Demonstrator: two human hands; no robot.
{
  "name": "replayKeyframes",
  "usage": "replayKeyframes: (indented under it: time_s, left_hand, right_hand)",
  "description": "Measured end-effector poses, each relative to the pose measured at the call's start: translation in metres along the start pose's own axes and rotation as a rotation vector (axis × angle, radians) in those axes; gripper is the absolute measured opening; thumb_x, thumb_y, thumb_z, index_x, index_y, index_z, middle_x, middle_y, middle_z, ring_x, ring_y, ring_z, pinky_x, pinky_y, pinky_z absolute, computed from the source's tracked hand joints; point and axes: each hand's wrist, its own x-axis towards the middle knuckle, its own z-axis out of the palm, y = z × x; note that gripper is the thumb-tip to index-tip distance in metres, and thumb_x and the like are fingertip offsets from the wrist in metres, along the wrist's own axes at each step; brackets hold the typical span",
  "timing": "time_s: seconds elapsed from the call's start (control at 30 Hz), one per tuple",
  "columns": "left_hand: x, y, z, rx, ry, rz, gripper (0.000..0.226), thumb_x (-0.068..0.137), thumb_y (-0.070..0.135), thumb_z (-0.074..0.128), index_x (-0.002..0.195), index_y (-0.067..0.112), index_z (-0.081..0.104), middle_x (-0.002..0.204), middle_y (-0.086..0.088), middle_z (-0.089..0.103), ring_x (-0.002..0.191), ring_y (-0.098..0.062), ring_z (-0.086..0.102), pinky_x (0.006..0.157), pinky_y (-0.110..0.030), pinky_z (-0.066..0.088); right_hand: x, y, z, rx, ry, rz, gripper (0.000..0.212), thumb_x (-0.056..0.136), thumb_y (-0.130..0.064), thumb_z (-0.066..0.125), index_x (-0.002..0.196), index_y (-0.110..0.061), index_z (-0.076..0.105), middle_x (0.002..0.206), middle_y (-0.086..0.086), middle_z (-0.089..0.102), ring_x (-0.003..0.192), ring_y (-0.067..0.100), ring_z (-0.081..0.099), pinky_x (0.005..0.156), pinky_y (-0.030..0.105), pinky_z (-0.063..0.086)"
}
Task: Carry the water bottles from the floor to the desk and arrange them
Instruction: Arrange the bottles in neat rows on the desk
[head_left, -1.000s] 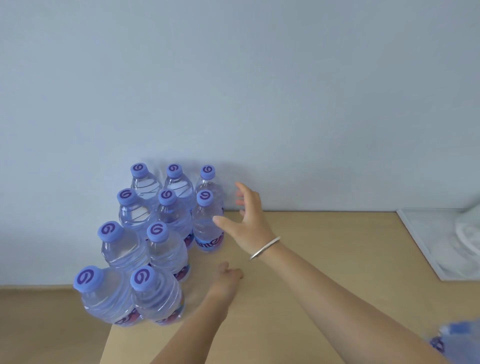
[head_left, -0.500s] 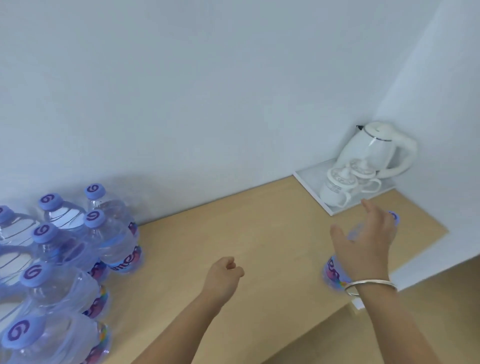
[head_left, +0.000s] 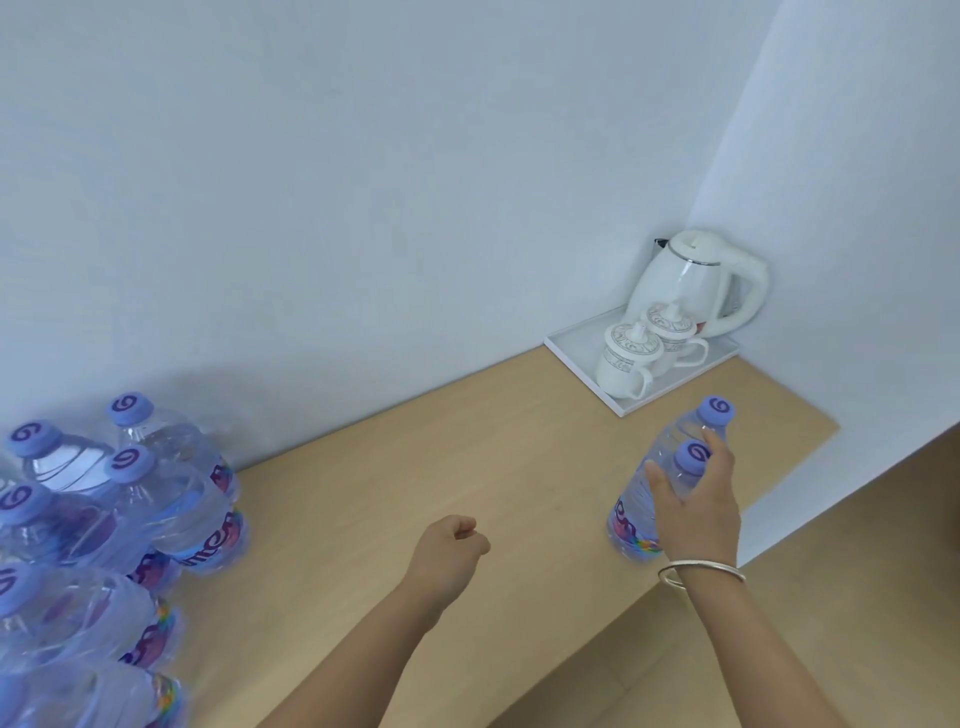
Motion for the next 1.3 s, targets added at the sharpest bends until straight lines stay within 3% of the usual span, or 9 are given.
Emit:
replayKeyframes:
  time_s: [0.2, 0.43, 0.6, 0.8, 0.9, 1.03, 1.1, 1.2, 1.3]
  left_hand:
    - [-0.01, -0.003, 0.004, 0.013, -0.061, -0.004, 0.039, 0.089, 0.013, 0.055, 0.128, 0.006, 0.051, 0.112, -0.006, 0.056, 0.098, -0.016, 0.051, 0.078, -0.024, 0.037]
    - [-0.022, -0.003, -0.018, -0.05, -0.209, 0.02, 0.039, 0.088, 0.023, 0.06, 0.126, 0.018, 0.053, 0.107, 0.006, 0.06, 0.097, -0.008, 0.056, 0.077, -0.023, 0.044]
    - [-0.036, -0.002, -0.034, -0.42, -0.281, -0.093, 0.038, 0.087, 0.05, 0.054, 0.117, 0.029, 0.062, 0.115, 0.0, 0.066, 0.104, -0.014, 0.063, 0.08, -0.033, 0.054]
    - [-0.053, -0.006, -0.054, -0.89, -0.379, -0.044, 0.058, 0.075, 0.06, 0.048, 0.102, 0.015, 0.075, 0.108, -0.011, 0.07, 0.092, -0.026, 0.069, 0.064, -0.029, 0.057]
    - [-0.061, -0.013, -0.068, -1.006, -0.367, 0.033, 0.058, 0.077, 0.058, 0.048, 0.106, 0.013, 0.073, 0.111, -0.011, 0.069, 0.09, -0.027, 0.068, 0.067, -0.03, 0.057]
    - [-0.071, -0.019, -0.08, -1.055, -0.294, 0.139, 0.057, 0.079, 0.056, 0.044, 0.103, 0.014, 0.074, 0.108, -0.01, 0.07, 0.091, -0.023, 0.069, 0.068, -0.029, 0.058]
    - [-0.077, -0.022, -0.084, -1.058, -0.217, 0.183, 0.056, 0.078, 0.056, 0.045, 0.101, 0.015, 0.075, 0.106, -0.011, 0.07, 0.09, -0.021, 0.069, 0.066, -0.029, 0.057]
    - [-0.086, -0.03, -0.091, -1.056, -0.086, 0.257, 0.056, 0.075, 0.051, 0.049, 0.106, 0.009, 0.07, 0.105, -0.015, 0.07, 0.084, -0.02, 0.07, 0.066, -0.031, 0.057]
    - [-0.097, -0.038, -0.096, -1.049, 0.006, 0.274, 0.062, 0.074, 0.046, 0.051, 0.118, 0.002, 0.059, 0.107, -0.018, 0.069, 0.08, -0.021, 0.07, 0.066, -0.034, 0.058]
  right_hand:
    - [0.005, -0.006, 0.0, -0.049, -0.071, -0.008, 0.048, 0.084, -0.024, 0.065, 0.126, -0.014, 0.043, 0.12, 0.006, 0.056, 0.106, 0.03, 0.054, 0.079, 0.033, 0.037]
    - [0.0, -0.06, 0.004, 0.2, -0.245, -0.095, 0.035, 0.083, -0.021, 0.066, 0.113, -0.023, 0.049, 0.096, -0.017, 0.053, 0.095, 0.011, 0.051, 0.082, 0.023, 0.036]
    - [-0.008, -0.124, 0.008, 0.453, -0.438, -0.212, 0.023, 0.083, -0.019, 0.066, 0.092, -0.035, 0.053, 0.089, -0.016, 0.058, 0.076, -0.006, 0.056, 0.069, 0.003, 0.042]
    - [-0.034, -0.18, 0.031, 0.539, -0.64, -0.285, 0.019, 0.08, -0.021, 0.068, 0.094, -0.031, 0.058, 0.091, -0.011, 0.066, 0.084, 0.003, 0.062, 0.073, 0.011, 0.047]
    - [-0.044, -0.197, 0.042, 0.563, -0.694, -0.288, 0.017, 0.081, -0.025, 0.068, 0.095, -0.029, 0.059, 0.092, -0.01, 0.067, 0.089, 0.01, 0.063, 0.078, 0.022, 0.049]
    - [-0.058, -0.213, 0.057, 0.583, -0.798, -0.293, 0.014, 0.084, -0.029, 0.064, 0.096, -0.031, 0.057, 0.091, -0.016, 0.064, 0.084, -0.004, 0.06, 0.07, 0.006, 0.043]
    - [-0.069, -0.215, 0.062, 0.601, -0.881, -0.294, 0.025, 0.079, -0.029, 0.069, 0.099, -0.025, 0.055, 0.085, -0.019, 0.066, 0.079, -0.009, 0.062, 0.063, 0.003, 0.043]
    - [-0.085, -0.212, 0.072, 0.611, -0.942, -0.268, 0.046, 0.069, -0.035, 0.077, 0.102, -0.018, 0.051, 0.091, -0.015, 0.068, 0.089, 0.002, 0.065, 0.075, 0.019, 0.051]
    - [-0.091, -0.211, 0.085, 0.541, -1.002, -0.206, 0.052, 0.067, -0.047, 0.074, 0.106, -0.02, 0.051, 0.098, -0.008, 0.068, 0.093, 0.007, 0.065, 0.085, 0.034, 0.052]
